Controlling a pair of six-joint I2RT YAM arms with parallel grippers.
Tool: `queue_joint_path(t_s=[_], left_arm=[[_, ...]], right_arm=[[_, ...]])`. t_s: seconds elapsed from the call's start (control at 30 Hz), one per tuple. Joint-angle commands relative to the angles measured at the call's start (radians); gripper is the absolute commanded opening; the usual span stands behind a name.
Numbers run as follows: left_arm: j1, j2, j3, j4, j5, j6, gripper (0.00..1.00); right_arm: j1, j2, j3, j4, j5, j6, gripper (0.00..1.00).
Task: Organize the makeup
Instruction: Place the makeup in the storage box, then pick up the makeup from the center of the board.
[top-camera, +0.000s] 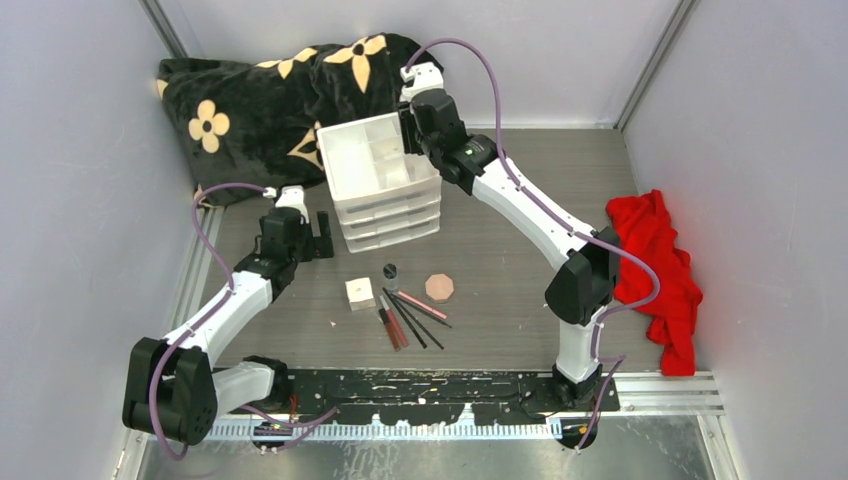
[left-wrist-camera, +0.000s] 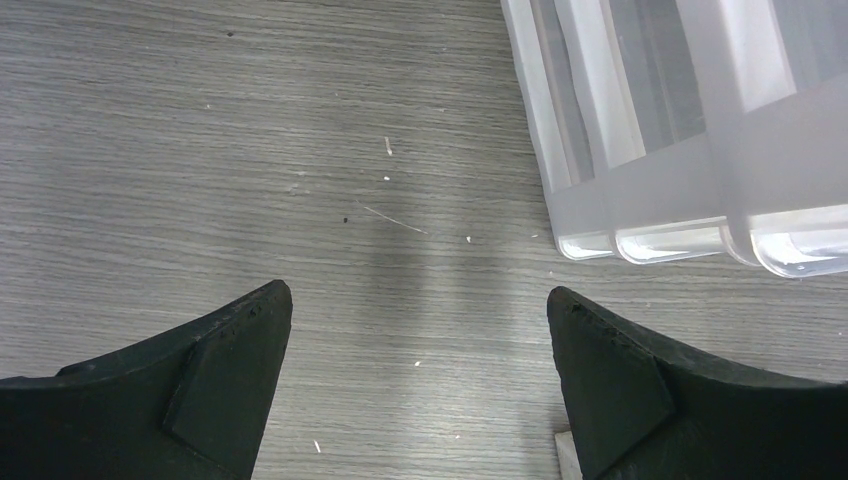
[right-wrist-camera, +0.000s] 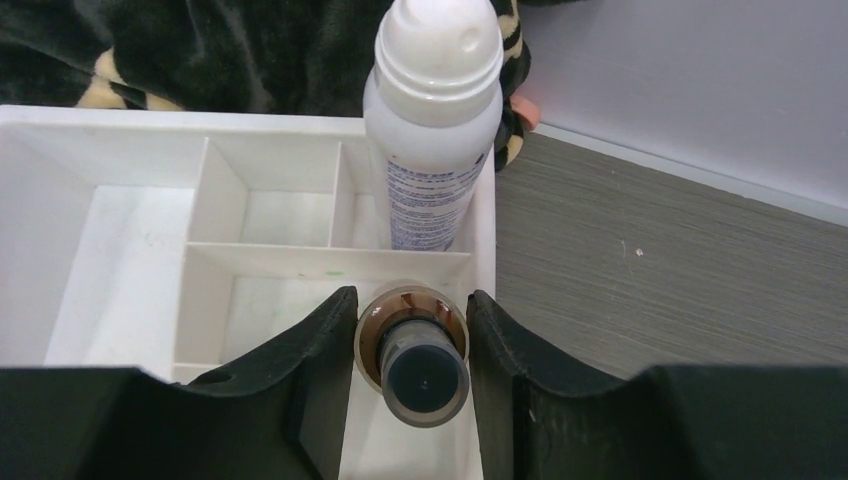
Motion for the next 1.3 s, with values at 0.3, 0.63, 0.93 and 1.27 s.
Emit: queue_joint_path(t_s=[0.3,0.63,0.93,1.27], left_arm=[[-0.004,-0.013,0.014,0.033,0.013,-0.013,0.98],[-0.006,-0.007,0.014,0.034,0.014,-0.014,0.98],[-0.006,-0.012,0.013,0.035,0.012,-0.012,0.98],[-0.006,-0.008,0.013,0.034,0.006,-0.01,0.98]], right_arm=[[-0.023,0.066,0.051,0.064,0.02,-0.024,0.1],[-0.024,0.037,0.017,0.088,0.006,-0.046,0.84],[-0.022,-0.037,-0.051,0.137,-0.012,-0.067,0.9],[0.021,-0.278,-0.244,0.16,0.002,-0.059,0.89]])
